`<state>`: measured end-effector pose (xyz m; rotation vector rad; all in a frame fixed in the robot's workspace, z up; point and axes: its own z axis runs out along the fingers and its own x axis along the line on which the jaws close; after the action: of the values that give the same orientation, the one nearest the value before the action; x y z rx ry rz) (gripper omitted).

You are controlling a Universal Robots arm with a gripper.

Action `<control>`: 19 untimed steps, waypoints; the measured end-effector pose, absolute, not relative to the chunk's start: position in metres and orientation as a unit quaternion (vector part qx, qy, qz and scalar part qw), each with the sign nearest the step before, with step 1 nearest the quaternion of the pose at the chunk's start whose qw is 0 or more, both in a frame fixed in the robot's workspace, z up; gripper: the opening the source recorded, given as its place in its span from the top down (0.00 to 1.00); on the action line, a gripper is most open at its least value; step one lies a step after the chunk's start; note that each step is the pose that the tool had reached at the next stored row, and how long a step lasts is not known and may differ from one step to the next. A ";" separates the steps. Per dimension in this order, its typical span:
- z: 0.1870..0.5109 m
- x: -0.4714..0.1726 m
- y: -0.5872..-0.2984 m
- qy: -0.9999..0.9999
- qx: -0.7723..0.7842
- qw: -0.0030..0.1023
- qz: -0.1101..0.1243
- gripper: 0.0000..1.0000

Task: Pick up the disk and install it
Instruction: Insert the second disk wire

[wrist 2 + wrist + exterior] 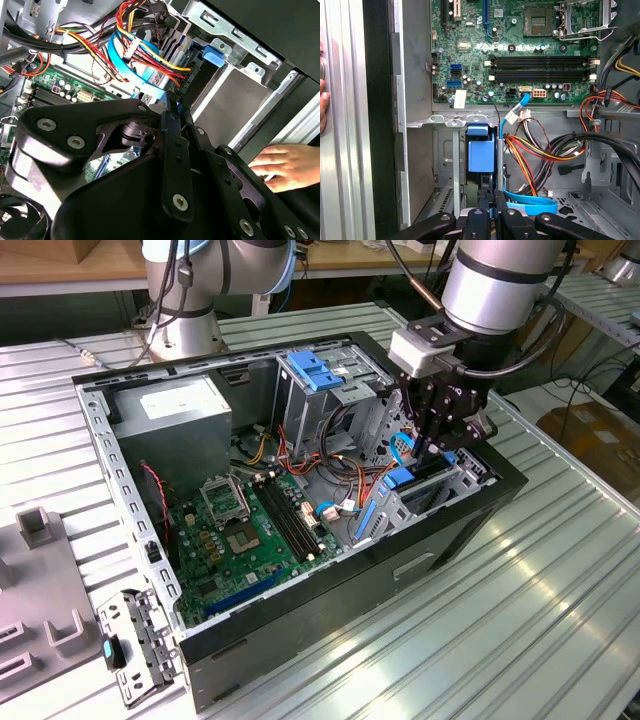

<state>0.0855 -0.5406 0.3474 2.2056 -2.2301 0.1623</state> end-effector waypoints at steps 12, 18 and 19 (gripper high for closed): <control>0.341 0.085 -0.542 -0.710 0.702 0.000 0.052 0.84; 0.342 0.086 -0.542 -0.710 0.702 -0.001 0.052 0.77; 0.344 0.086 -0.542 -0.710 0.702 -0.001 0.053 0.77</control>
<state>0.0856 -0.5416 0.3444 2.2070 -2.2314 0.1653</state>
